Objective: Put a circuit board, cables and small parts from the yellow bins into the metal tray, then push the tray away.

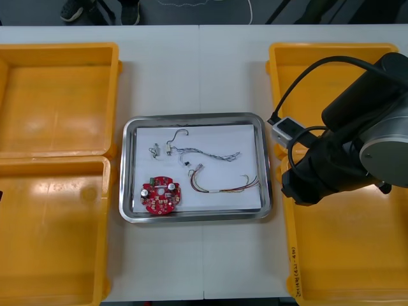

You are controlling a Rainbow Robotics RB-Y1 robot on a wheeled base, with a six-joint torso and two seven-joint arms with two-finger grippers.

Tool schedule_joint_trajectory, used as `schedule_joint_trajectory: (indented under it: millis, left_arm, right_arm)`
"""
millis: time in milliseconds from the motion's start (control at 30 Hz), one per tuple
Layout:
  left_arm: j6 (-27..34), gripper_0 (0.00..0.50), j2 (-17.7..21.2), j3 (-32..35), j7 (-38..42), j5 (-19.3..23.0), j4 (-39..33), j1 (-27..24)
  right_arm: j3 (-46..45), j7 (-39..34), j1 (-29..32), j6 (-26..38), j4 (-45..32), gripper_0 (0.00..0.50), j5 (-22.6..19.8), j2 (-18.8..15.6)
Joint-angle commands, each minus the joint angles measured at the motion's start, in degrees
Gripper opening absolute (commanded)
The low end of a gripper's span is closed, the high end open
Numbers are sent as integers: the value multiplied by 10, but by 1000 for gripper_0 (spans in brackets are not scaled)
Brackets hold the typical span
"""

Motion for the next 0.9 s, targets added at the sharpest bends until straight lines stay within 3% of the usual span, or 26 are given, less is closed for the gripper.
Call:
schedule_joint_trajectory:
  millis: [33,200,533,667,900]
  left_arm:
    - [4,500,-25,31,5,1,-12,12]
    - [4,500,-56,27,2,-10,-12,12]
    - [4,500,-56,24,-3,-14,-12,9]
    - [-4,500,-57,24,-4,-19,-12,2]
    - [-11,500,-56,20,-6,-27,-12,1]
  right_arm:
    - [48,40,-46,2,-16,500,11,2]
    - [106,58,-79,2,-16,500,34,20]
    - [188,94,-118,2,4,500,56,55]
    - [209,143,-127,2,24,500,83,79]
    - [229,212,-145,-8,72,500,92,115]
